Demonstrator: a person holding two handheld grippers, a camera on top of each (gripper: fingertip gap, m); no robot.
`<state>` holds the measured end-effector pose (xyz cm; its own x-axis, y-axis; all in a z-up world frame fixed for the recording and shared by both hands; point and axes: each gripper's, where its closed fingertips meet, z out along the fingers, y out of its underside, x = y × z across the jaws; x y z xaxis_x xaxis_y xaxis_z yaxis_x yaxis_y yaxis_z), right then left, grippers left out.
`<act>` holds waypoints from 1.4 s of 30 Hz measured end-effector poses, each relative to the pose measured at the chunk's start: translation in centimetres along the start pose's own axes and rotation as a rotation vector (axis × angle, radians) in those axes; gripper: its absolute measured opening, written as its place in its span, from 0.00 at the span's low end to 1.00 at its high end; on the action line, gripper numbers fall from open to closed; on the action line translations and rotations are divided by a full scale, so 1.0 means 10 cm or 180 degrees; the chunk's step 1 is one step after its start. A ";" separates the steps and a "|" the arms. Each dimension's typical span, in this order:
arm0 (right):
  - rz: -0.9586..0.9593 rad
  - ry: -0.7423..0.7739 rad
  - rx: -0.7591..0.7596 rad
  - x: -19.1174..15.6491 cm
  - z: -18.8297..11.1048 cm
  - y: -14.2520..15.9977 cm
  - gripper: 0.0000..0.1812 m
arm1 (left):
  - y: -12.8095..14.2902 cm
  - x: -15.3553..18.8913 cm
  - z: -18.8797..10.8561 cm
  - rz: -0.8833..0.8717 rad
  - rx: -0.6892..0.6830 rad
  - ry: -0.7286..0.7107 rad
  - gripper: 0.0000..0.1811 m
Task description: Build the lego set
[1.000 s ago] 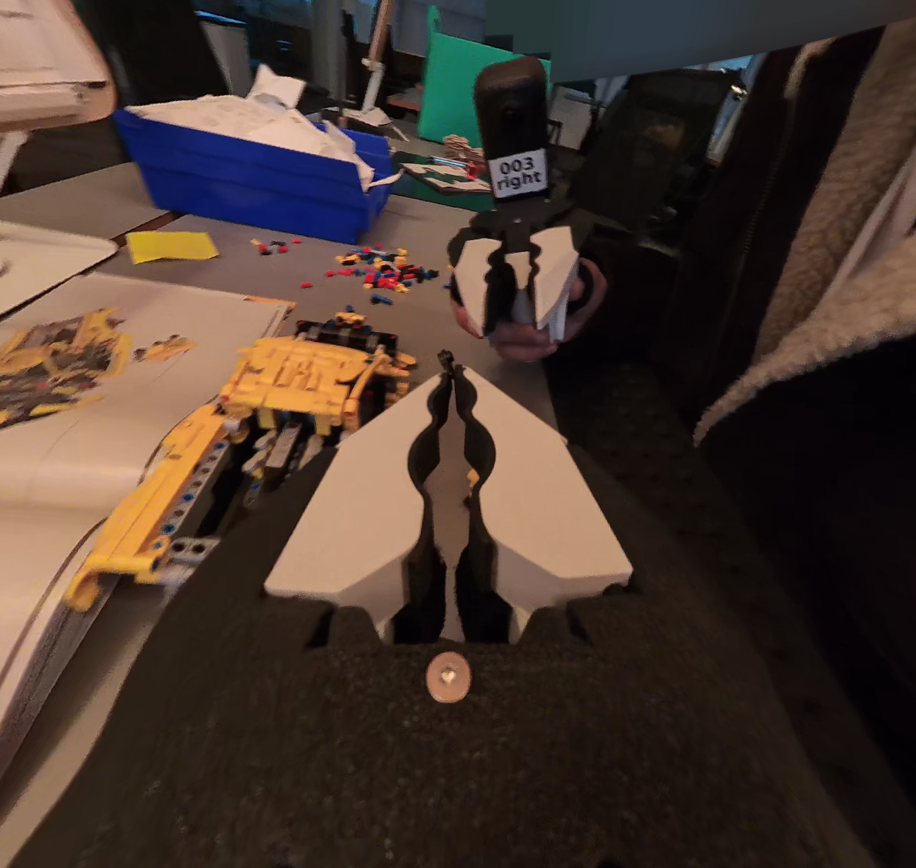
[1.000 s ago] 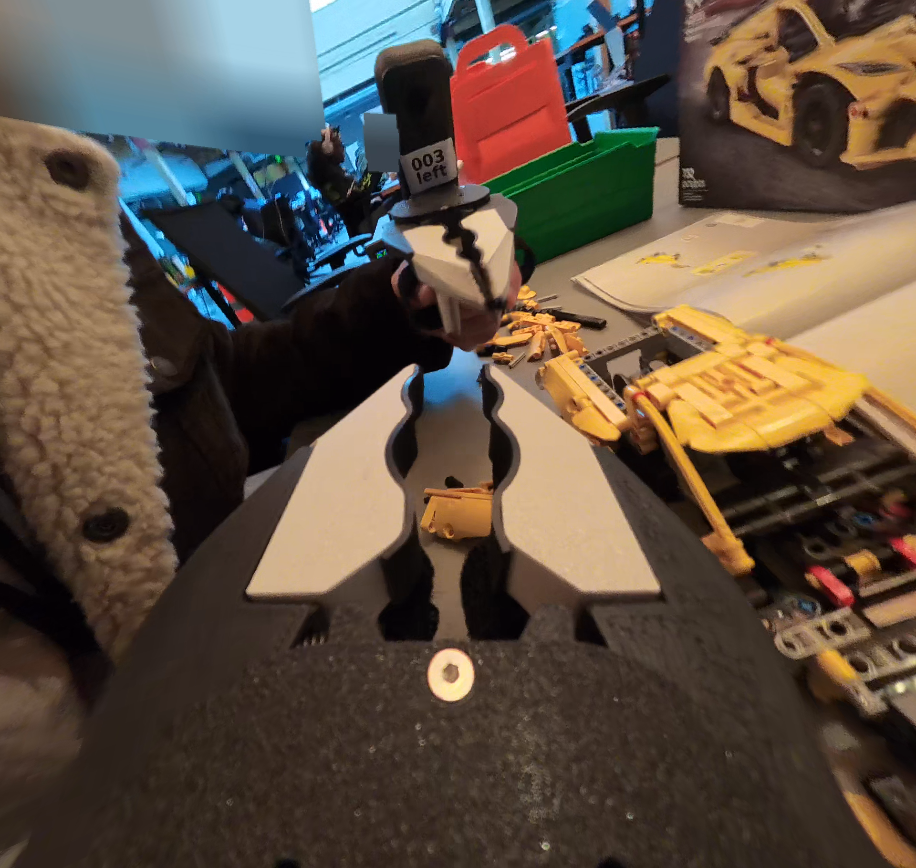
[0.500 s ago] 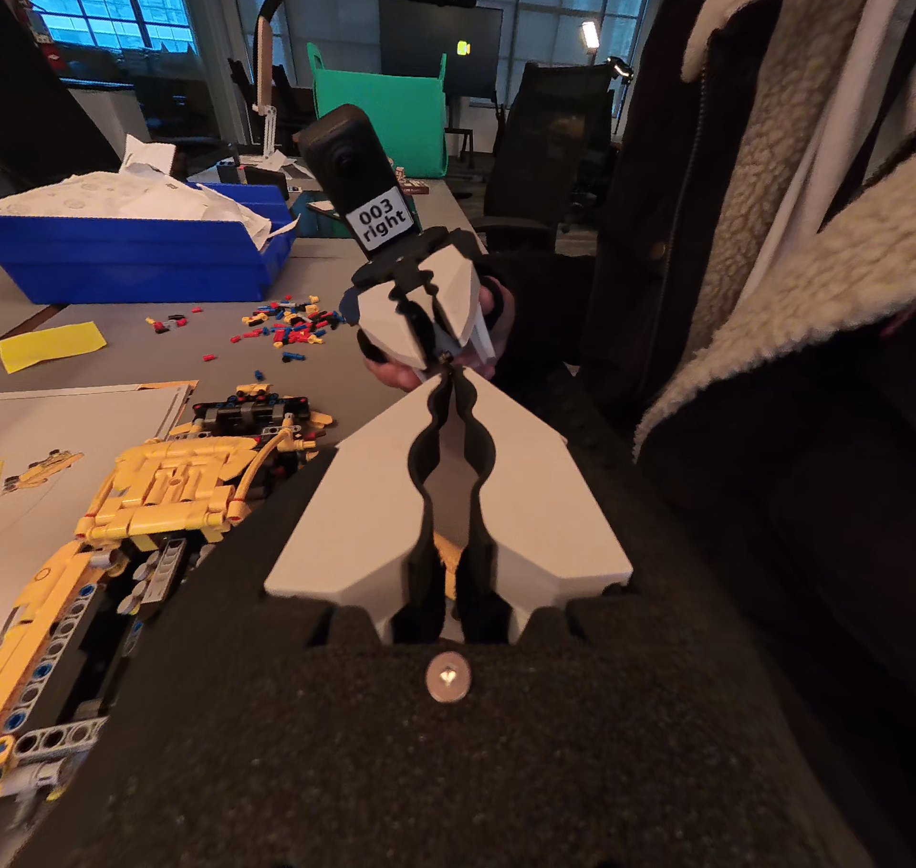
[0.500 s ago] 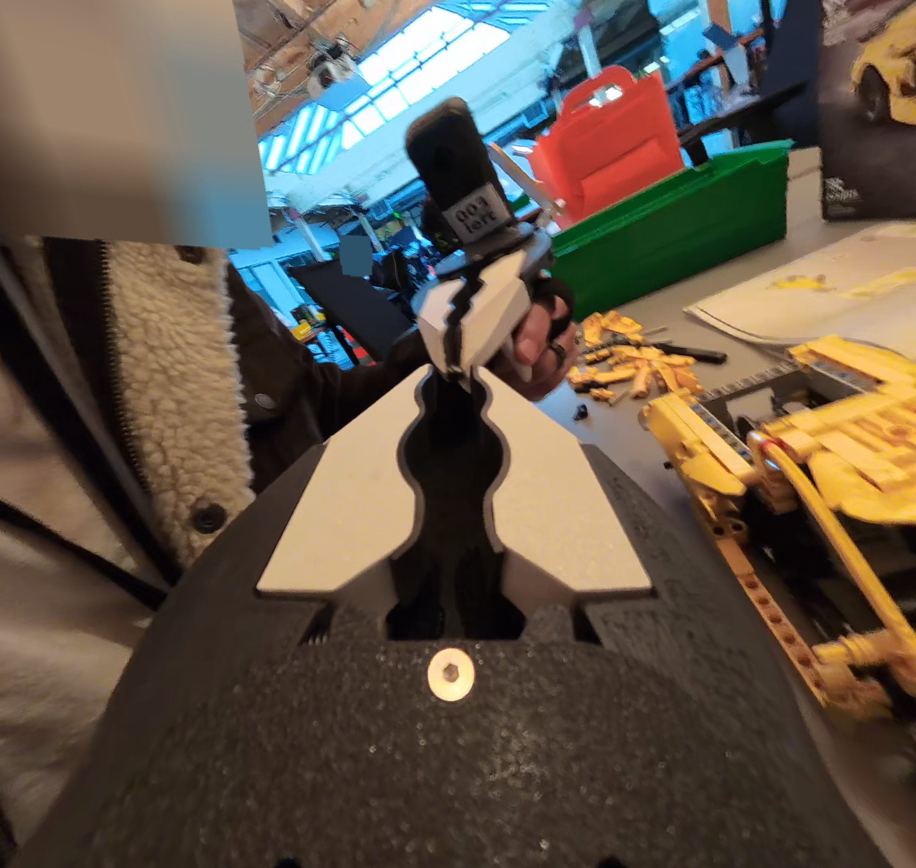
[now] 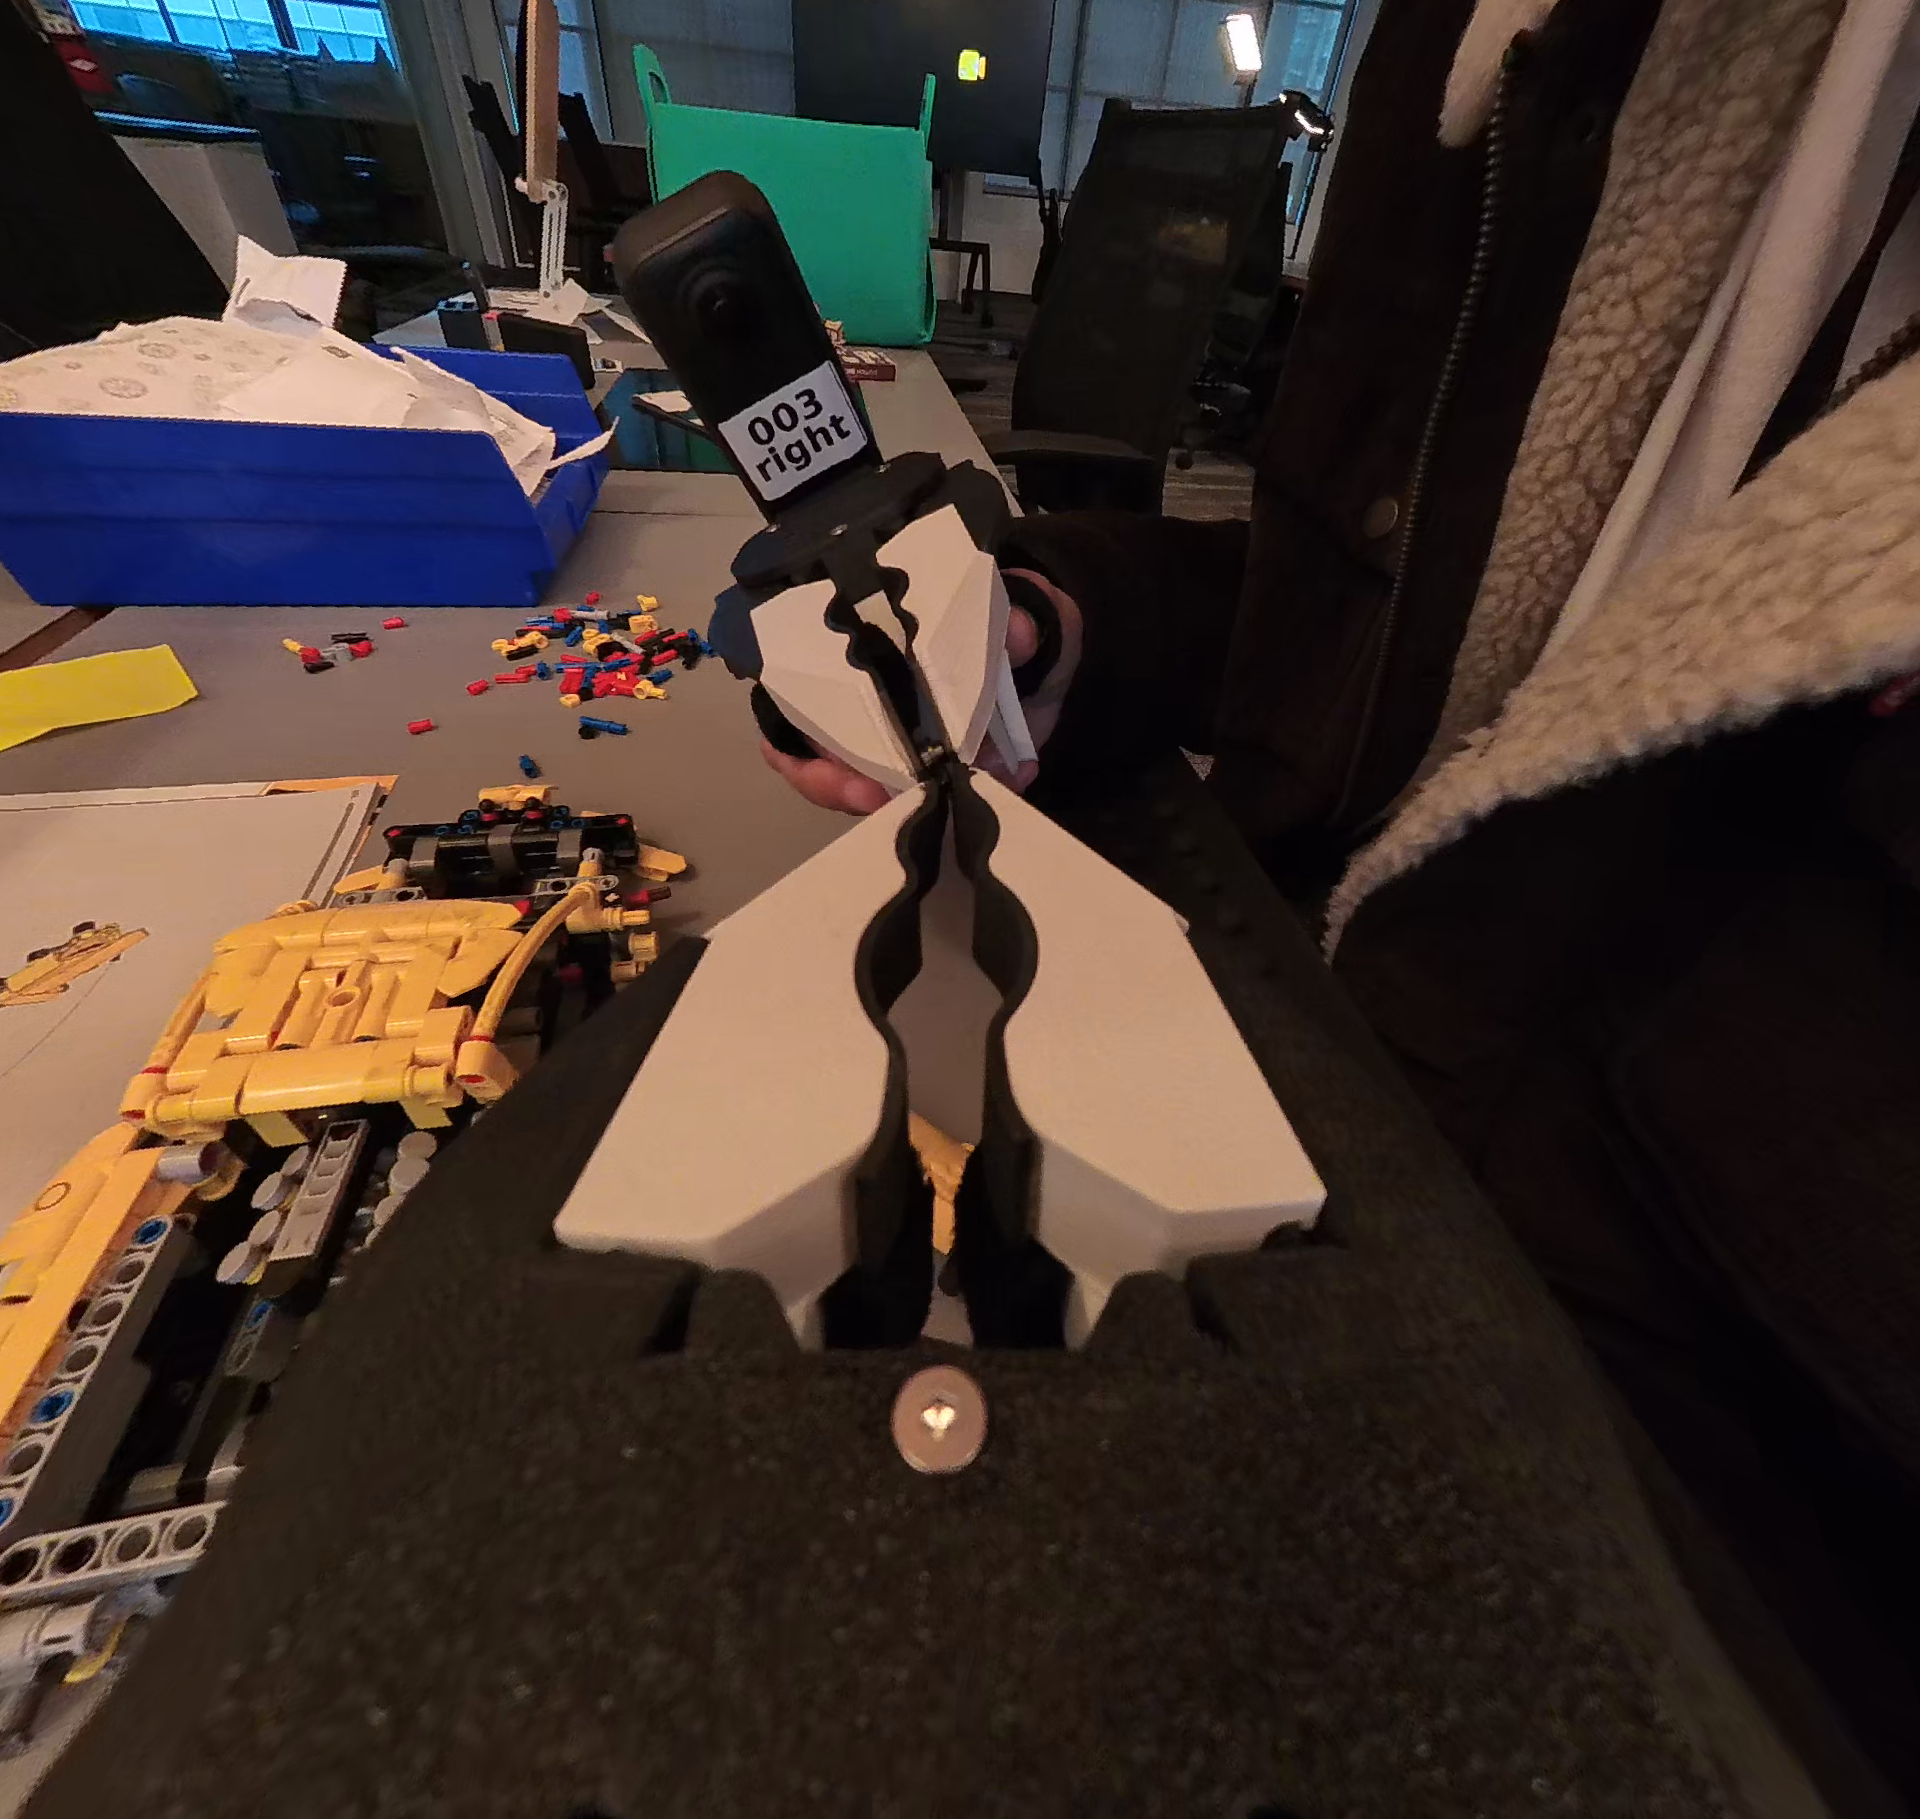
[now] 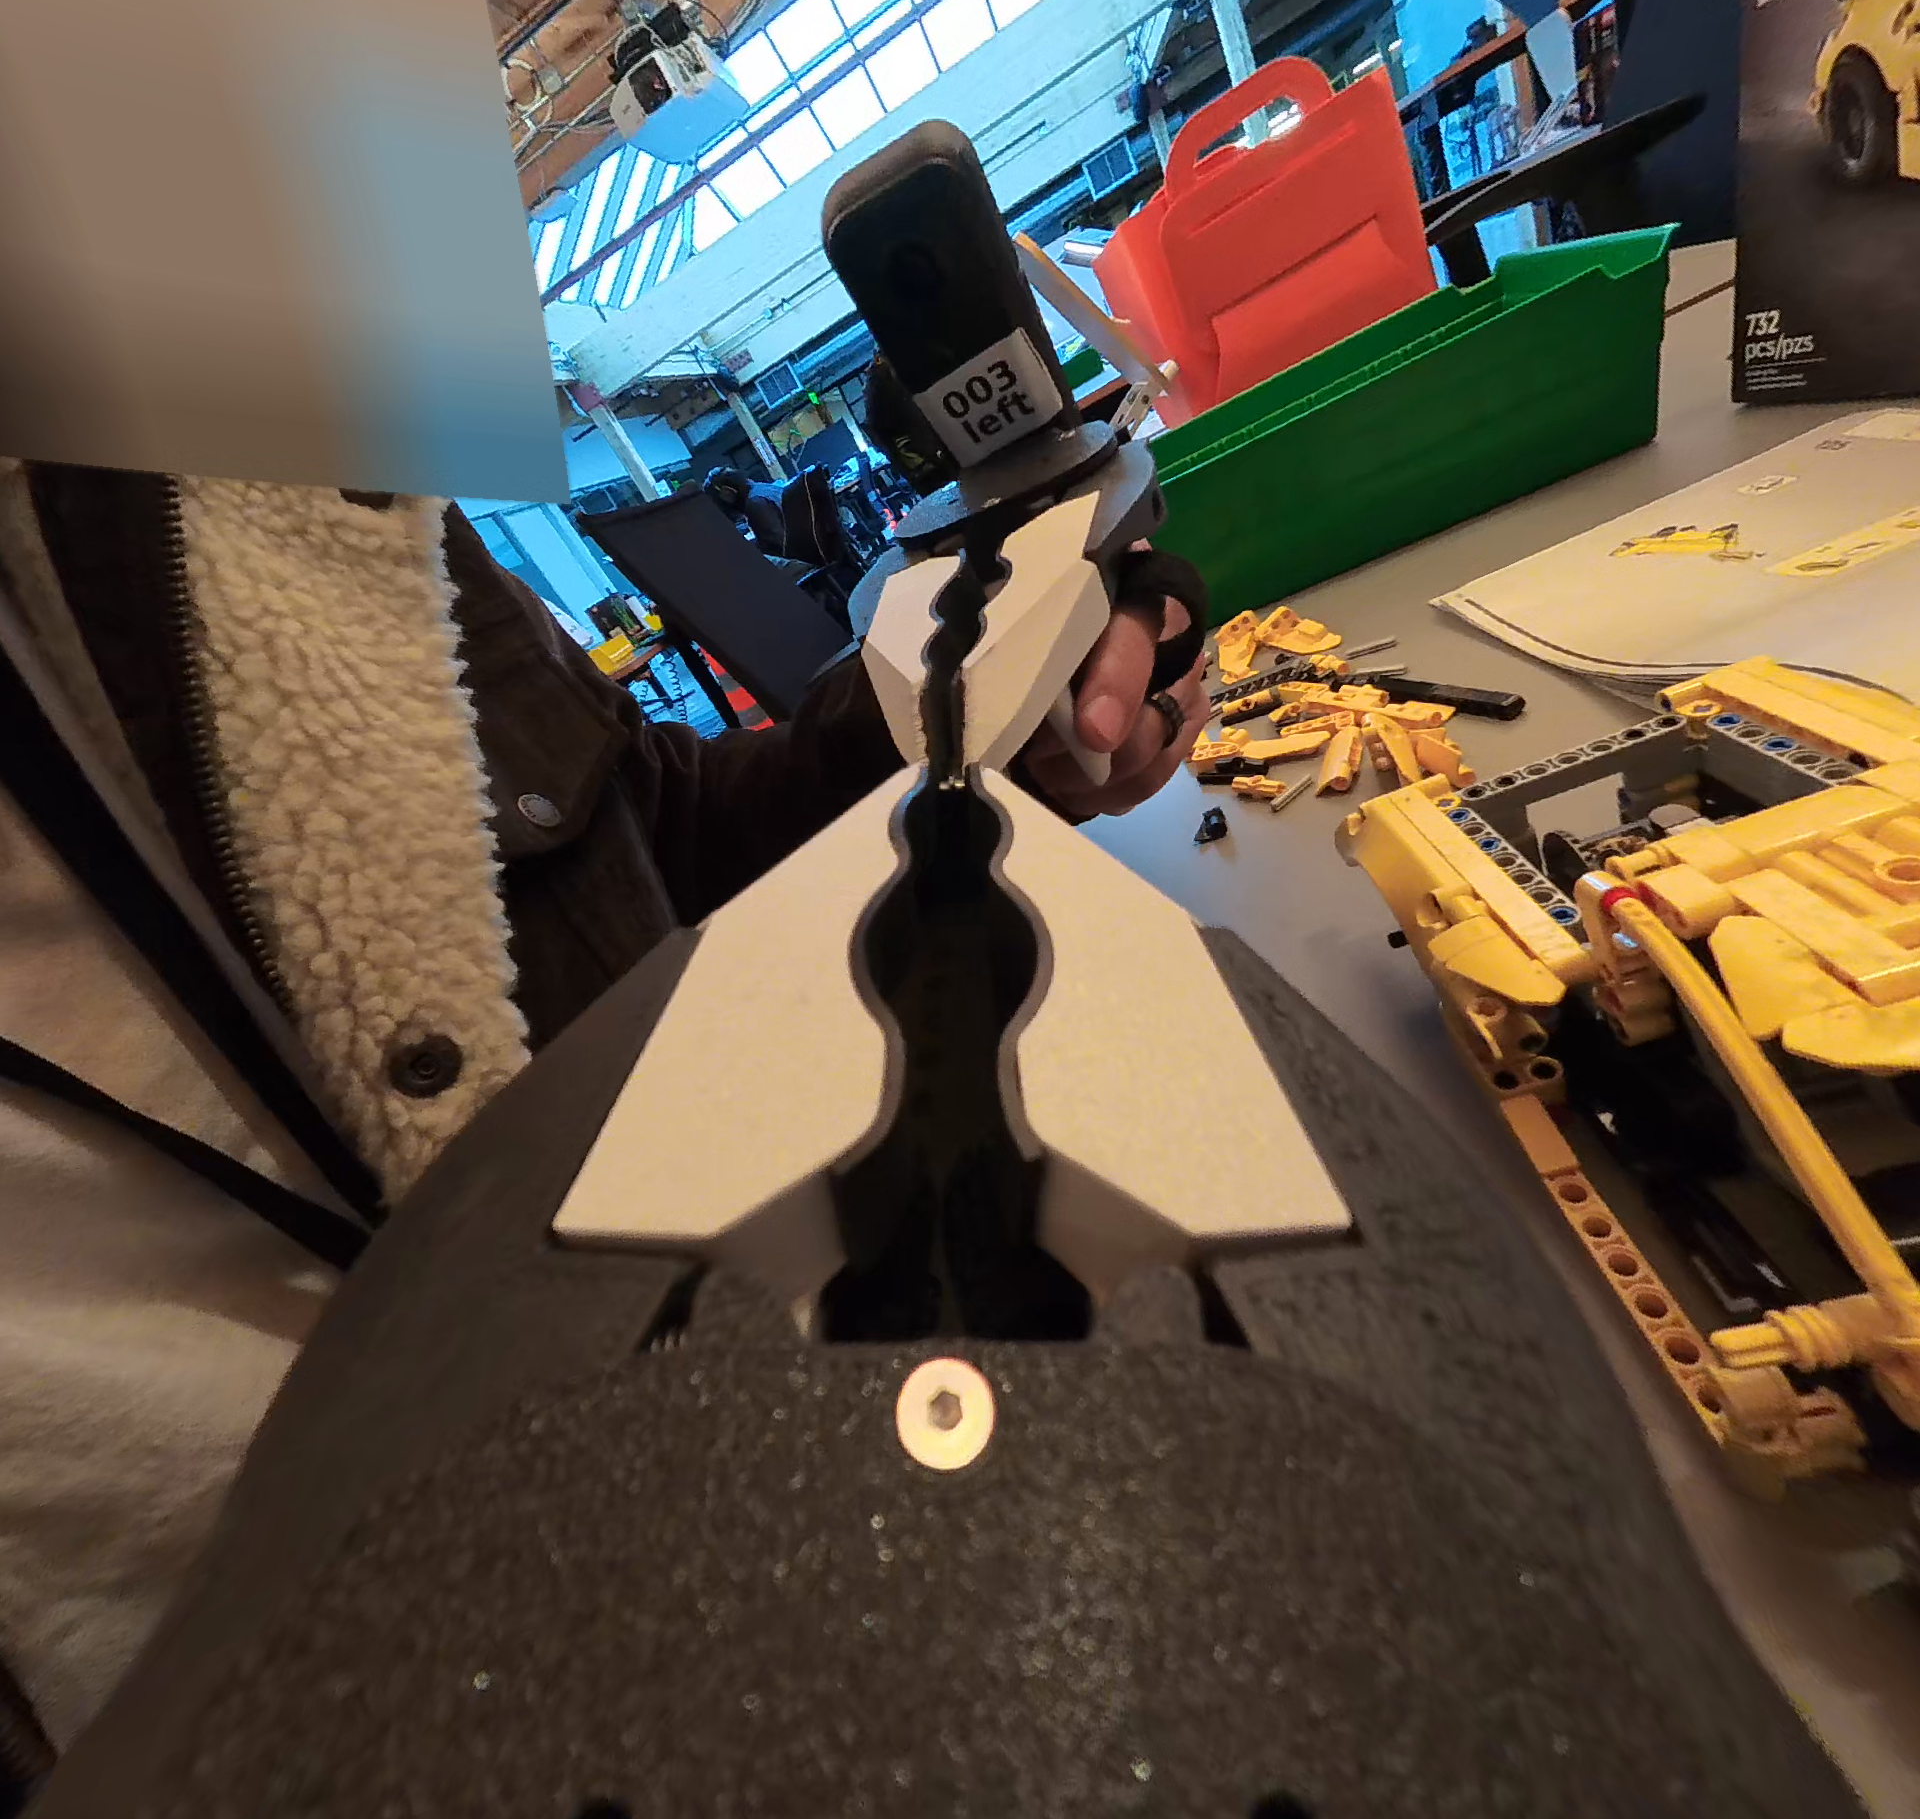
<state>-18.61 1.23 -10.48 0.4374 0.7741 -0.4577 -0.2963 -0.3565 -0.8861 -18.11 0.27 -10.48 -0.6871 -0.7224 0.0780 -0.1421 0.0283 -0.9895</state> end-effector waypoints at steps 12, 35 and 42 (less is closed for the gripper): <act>-0.0032 0.0035 0.0022 0.00 -0.04 -0.02 0.02 | -0.01 -0.01 -0.01 0.0016 0.0024 -0.0037 0.01; -0.0577 0.0699 -0.1753 0.29 0.10 0.89 0.02 | 1.14 0.02 -0.36 -0.0327 -0.1485 -0.0093 0.17; -0.0607 0.0852 -0.1861 0.40 0.11 0.95 0.02 | 1.37 -0.02 -0.28 0.0077 -0.1918 -0.0124 0.13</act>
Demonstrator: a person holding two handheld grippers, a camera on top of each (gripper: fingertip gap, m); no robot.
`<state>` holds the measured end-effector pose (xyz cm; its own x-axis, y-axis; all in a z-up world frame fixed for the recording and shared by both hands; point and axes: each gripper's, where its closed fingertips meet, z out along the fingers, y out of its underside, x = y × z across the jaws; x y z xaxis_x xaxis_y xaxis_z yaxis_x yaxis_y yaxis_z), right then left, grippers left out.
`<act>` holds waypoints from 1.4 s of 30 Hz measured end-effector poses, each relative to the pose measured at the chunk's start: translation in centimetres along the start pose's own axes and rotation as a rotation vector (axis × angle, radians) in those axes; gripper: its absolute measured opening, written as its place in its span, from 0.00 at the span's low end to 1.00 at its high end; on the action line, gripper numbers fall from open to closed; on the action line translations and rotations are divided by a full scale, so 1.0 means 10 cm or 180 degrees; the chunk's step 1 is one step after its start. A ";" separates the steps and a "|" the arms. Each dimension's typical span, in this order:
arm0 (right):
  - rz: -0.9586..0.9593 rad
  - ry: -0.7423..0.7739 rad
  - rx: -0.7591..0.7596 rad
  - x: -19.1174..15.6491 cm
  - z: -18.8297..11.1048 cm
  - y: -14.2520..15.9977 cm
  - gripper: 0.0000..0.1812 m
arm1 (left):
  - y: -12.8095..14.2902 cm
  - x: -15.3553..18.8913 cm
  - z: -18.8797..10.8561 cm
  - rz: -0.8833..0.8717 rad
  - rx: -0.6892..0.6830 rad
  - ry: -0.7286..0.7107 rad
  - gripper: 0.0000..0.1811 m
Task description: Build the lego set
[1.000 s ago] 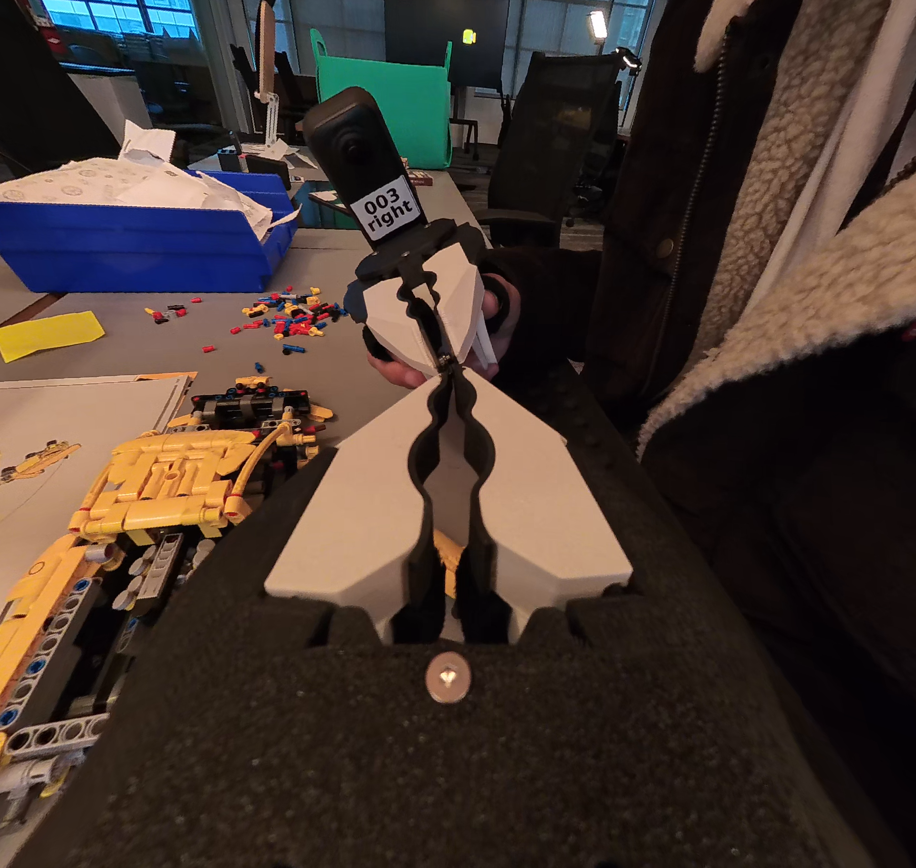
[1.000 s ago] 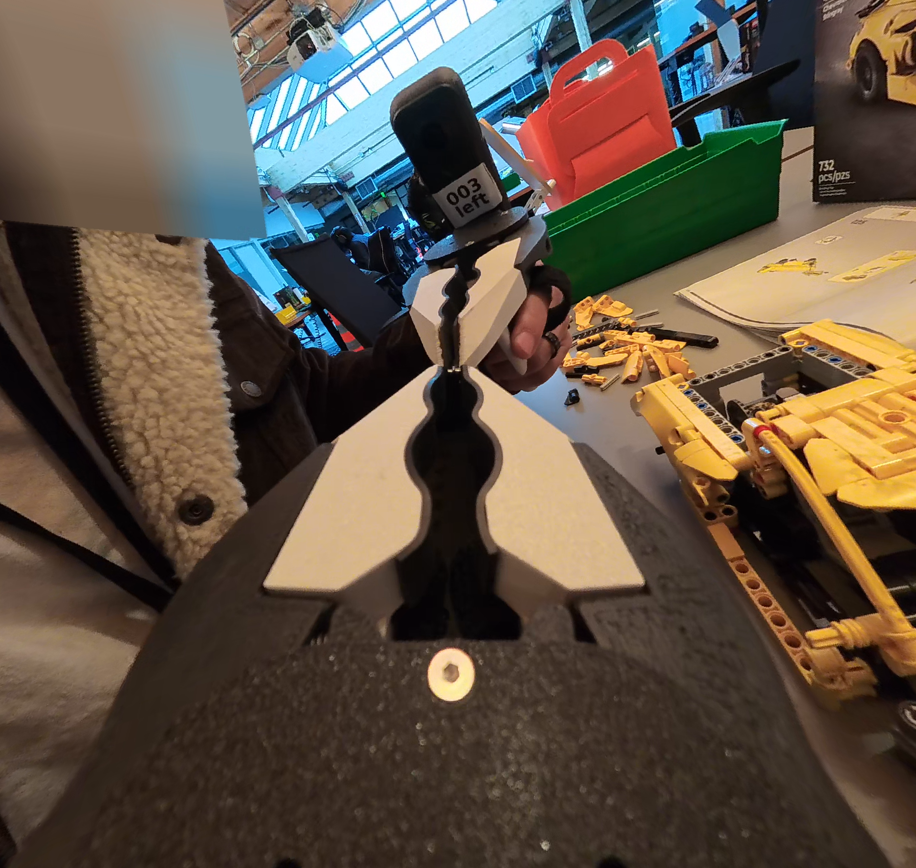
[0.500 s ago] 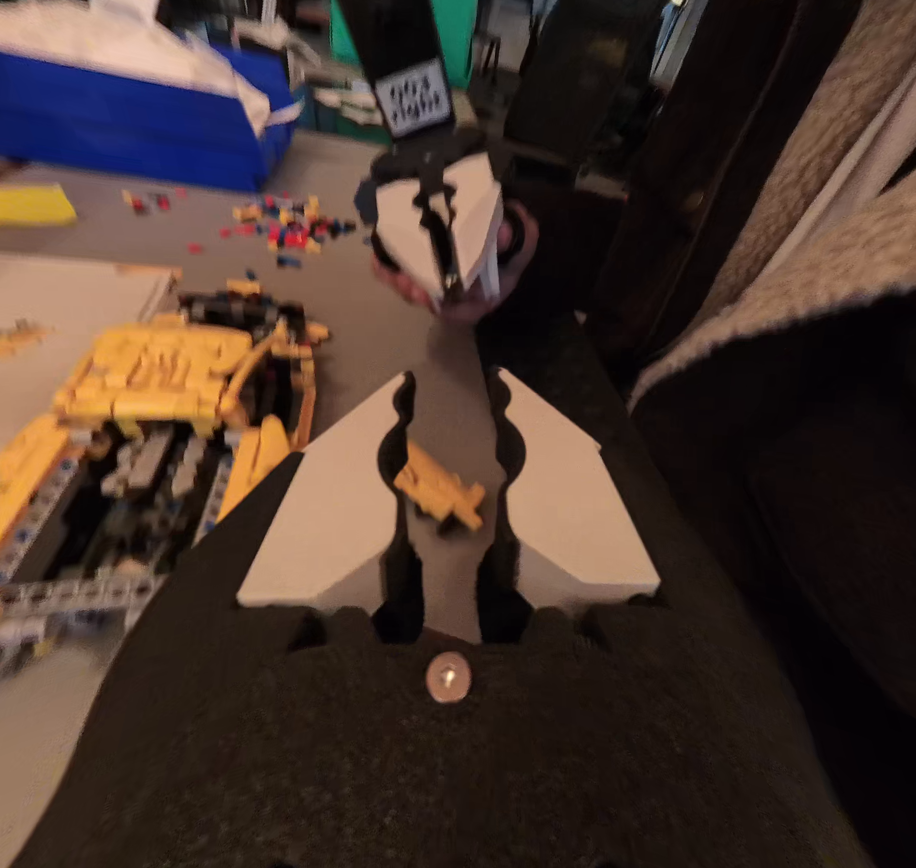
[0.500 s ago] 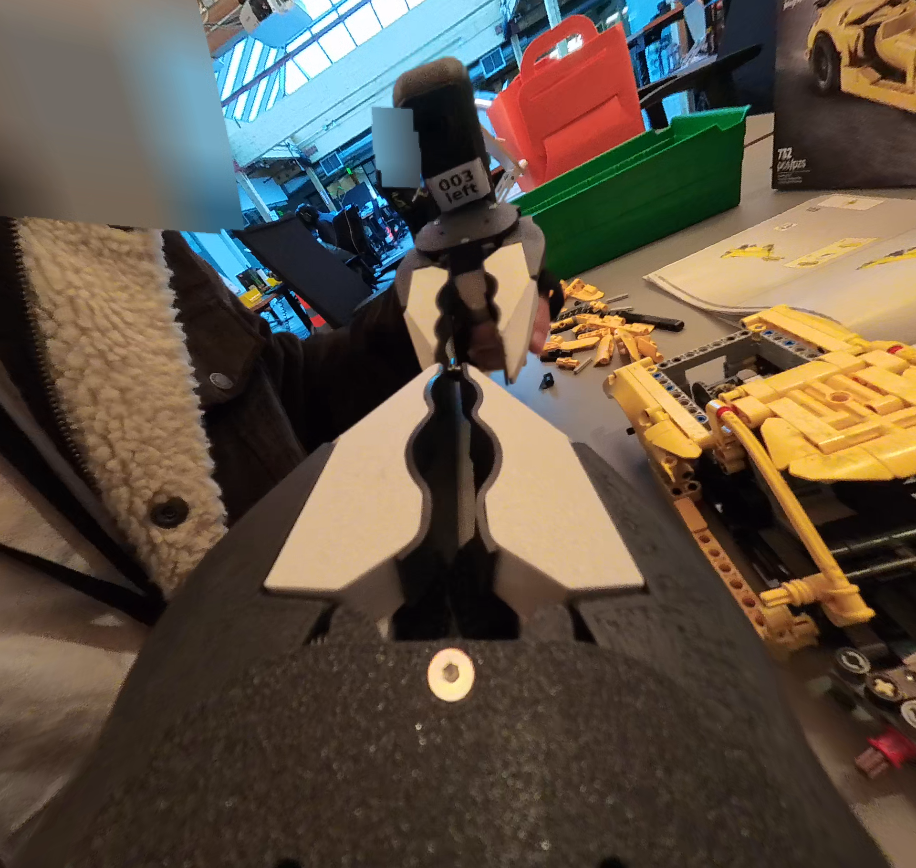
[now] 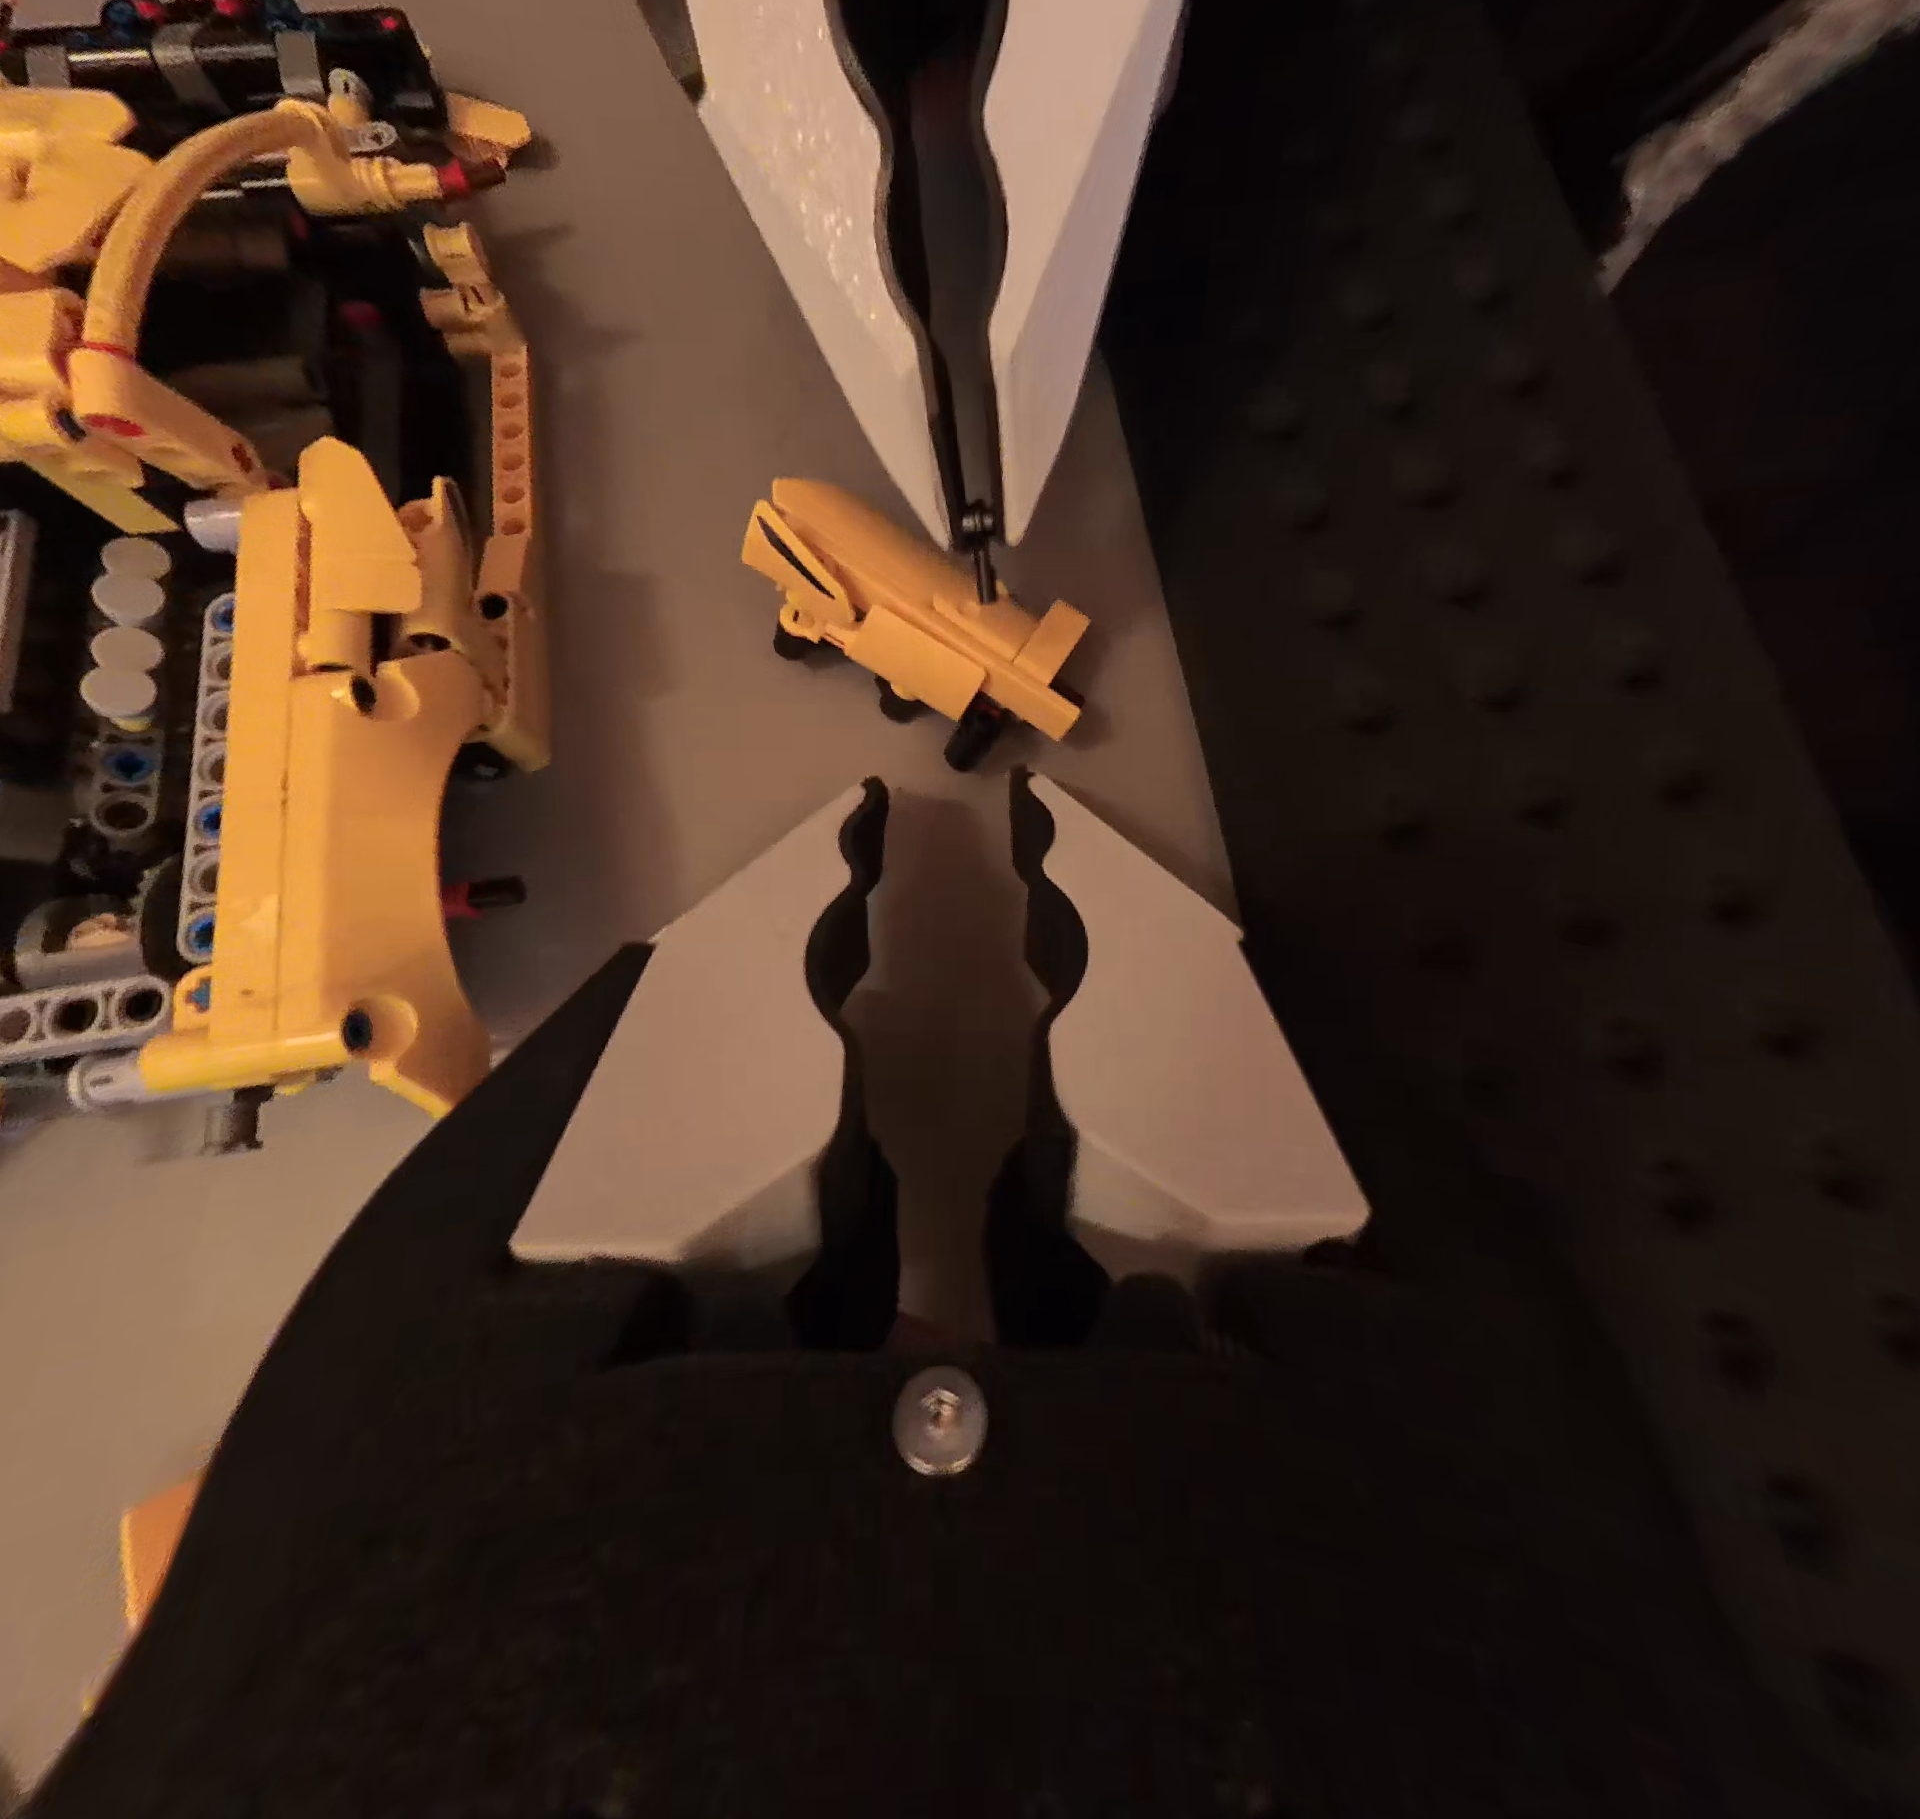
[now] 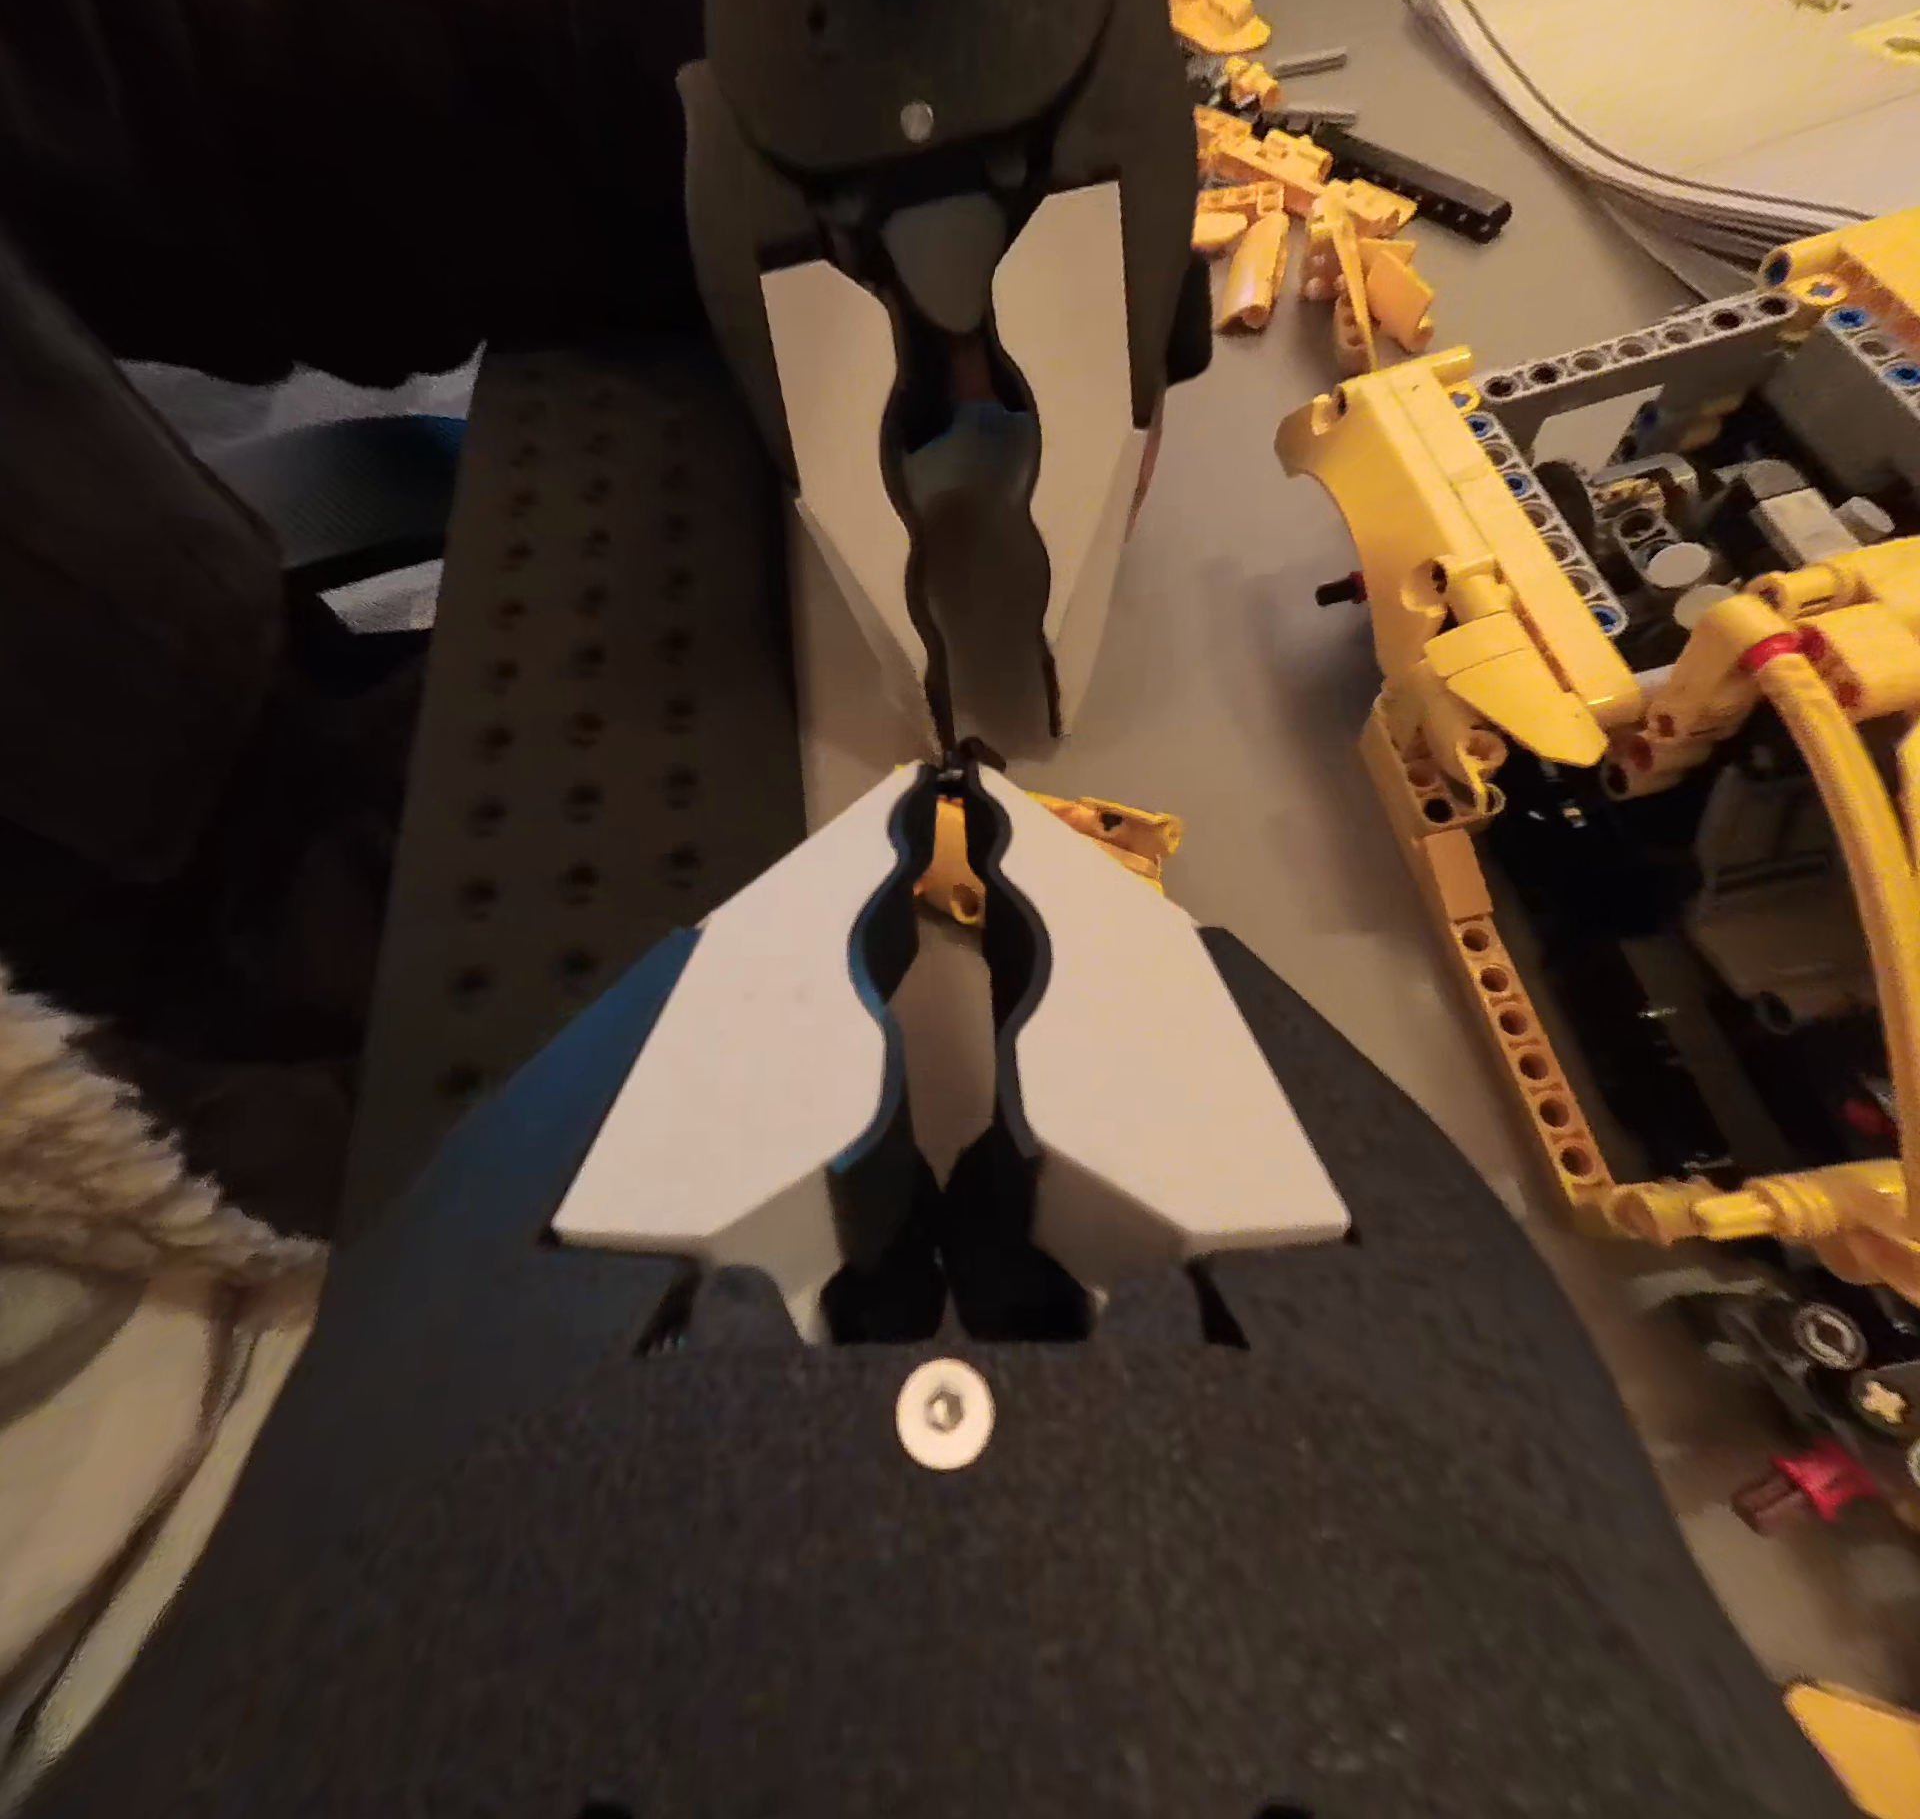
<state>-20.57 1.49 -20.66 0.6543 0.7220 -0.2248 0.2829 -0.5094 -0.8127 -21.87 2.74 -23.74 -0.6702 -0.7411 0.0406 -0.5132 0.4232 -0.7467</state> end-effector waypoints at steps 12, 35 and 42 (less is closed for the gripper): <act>0.0087 0.0060 0.0158 0.08 -0.09 -0.04 0.02 | -0.32 0.03 -0.01 0.0080 0.0312 -0.0079 0.04; 0.0058 -0.0103 0.0616 0.00 -0.34 -0.25 0.02 | -0.09 0.14 -0.48 -0.0200 -0.0290 -0.0813 0.01; 0.0101 -0.0062 0.0508 0.02 -0.29 -0.16 0.02 | 0.15 0.18 -0.44 -0.0901 -0.0144 -0.0466 0.15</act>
<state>-18.89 1.12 -17.84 0.6469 0.7165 -0.2610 0.1460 -0.4524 -0.8798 -26.24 4.37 -21.86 -0.4149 -0.8984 0.1441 -0.6937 0.2098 -0.6890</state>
